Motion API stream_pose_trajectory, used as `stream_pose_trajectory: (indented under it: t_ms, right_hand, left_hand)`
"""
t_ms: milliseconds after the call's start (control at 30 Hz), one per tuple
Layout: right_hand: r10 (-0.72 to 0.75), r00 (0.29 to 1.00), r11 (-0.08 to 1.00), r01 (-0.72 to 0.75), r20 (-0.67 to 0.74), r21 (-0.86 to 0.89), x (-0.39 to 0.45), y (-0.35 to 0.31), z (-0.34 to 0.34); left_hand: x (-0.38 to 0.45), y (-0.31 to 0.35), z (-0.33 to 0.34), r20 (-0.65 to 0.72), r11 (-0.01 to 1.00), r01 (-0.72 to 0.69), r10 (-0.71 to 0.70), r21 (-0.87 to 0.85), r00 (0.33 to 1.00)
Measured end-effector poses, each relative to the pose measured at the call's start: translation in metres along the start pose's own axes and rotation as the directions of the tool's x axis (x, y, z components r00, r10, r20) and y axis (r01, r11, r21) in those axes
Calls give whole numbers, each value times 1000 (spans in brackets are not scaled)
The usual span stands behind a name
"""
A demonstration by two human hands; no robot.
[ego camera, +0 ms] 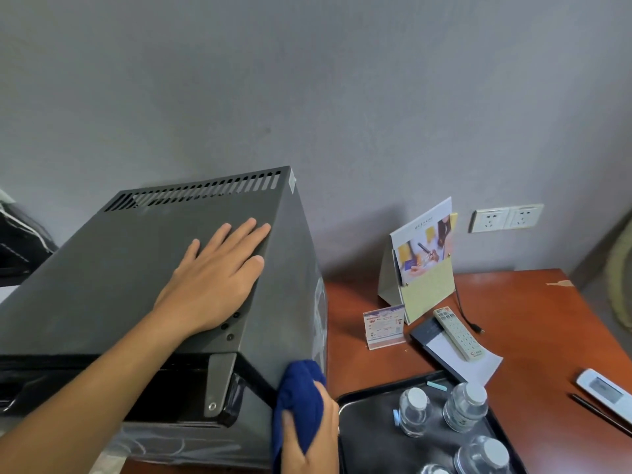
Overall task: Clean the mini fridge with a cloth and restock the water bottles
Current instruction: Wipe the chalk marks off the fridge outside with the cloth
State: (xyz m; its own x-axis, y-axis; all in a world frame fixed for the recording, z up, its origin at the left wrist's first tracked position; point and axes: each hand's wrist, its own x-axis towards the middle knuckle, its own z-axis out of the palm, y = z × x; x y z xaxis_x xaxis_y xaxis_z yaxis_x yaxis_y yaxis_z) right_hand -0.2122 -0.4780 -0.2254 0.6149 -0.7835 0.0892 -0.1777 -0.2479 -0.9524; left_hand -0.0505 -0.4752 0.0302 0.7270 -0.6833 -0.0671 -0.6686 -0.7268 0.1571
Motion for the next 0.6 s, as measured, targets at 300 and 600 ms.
stream_pose_trajectory:
  t_ms: [300, 600]
  right_hand:
    - [634, 736, 744, -664, 239, 70, 59, 110, 36]
    - [653, 703, 708, -699, 283, 103, 72, 113, 38]
  left_hand:
    - [4, -1, 1, -14, 1000, -24, 24, -11, 1000]
    - [3, 0, -1, -4, 1000, -8, 8, -23, 1000]
